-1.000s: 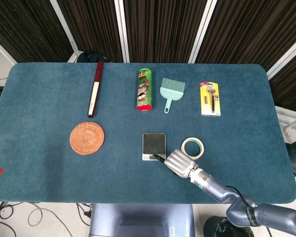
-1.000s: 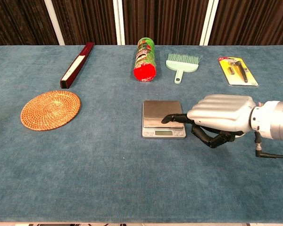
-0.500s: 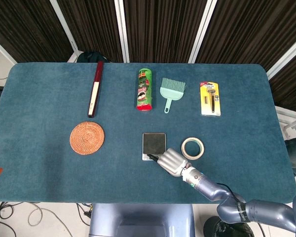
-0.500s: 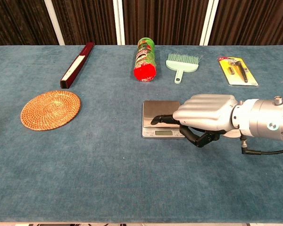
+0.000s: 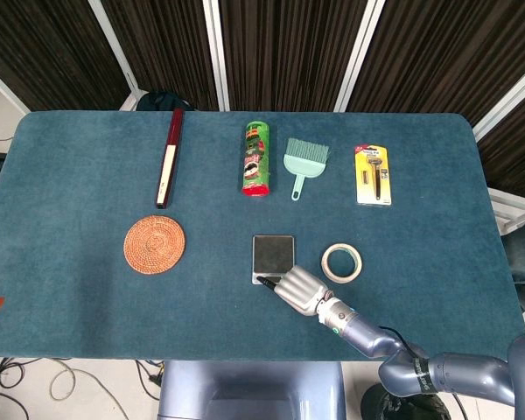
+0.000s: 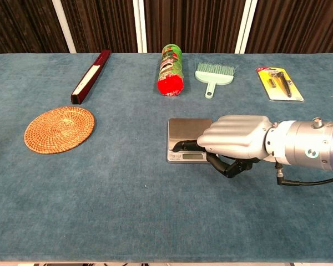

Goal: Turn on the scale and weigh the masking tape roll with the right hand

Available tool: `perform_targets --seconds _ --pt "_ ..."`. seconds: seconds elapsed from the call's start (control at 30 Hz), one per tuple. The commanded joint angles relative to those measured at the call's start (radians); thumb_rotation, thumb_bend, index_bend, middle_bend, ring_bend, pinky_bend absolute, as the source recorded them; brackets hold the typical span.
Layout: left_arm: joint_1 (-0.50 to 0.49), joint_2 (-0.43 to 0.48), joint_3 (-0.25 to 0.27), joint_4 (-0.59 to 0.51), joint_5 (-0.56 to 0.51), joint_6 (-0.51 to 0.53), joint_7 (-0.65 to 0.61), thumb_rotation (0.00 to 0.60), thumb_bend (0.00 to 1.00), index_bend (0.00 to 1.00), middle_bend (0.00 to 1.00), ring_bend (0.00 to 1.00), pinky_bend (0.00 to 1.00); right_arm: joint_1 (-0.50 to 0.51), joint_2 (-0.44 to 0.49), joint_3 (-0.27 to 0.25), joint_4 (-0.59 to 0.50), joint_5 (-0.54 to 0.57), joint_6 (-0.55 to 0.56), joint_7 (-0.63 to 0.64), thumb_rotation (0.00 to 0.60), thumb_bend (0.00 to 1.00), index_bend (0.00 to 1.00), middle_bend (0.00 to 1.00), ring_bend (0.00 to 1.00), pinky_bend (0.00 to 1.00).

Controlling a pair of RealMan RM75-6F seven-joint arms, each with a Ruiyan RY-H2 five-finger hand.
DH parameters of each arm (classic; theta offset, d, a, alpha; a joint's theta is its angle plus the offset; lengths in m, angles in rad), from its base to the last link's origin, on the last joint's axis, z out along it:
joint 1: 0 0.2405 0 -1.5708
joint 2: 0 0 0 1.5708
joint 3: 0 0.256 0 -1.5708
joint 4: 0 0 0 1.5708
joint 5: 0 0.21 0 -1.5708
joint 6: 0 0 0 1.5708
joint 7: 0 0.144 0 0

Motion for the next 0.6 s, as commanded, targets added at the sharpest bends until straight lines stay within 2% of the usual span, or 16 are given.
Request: perform_targets --seconds 0.03,0.6 --pt "0.001 0.001 -0.002 0.0 -0.001 0.001 -0.003 0.6 0.0 0.0 0.0 0.0 0.0 0.005 -0.003 -0.006 0.002 0.004 0.006 0.0 0.6 0.99 0.0 0.74 0.79 0.71" --pt "0.0 0.003 -0.002 0.0 -0.003 0.0 -0.004 0.6 0.0 0.0 0.0 0.0 0.0 0.036 -0.017 -0.037 0.013 0.027 0.031 -0.004 0.6 0.99 0.0 0.74 0.79 0.71"
